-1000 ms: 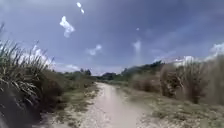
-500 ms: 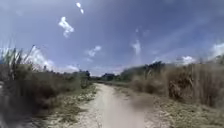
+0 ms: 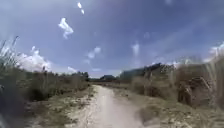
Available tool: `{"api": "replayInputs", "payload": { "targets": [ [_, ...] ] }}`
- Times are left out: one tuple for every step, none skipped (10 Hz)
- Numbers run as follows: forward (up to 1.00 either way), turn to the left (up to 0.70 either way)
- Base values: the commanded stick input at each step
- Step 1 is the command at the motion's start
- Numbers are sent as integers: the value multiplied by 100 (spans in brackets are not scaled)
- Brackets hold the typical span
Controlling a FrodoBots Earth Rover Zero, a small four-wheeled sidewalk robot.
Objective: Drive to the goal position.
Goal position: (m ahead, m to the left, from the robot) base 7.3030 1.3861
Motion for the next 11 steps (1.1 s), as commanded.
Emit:
{"api": "replayInputs", "payload": {
  "targets": [
    [85, 4],
    [85, 4],
    [85, 4],
    [85, 4],
    [85, 4],
    [85, 4],
    [85, 4],
    [85, 4],
    [85, 4],
    [85, 4],
    [85, 4]
  ]
}}
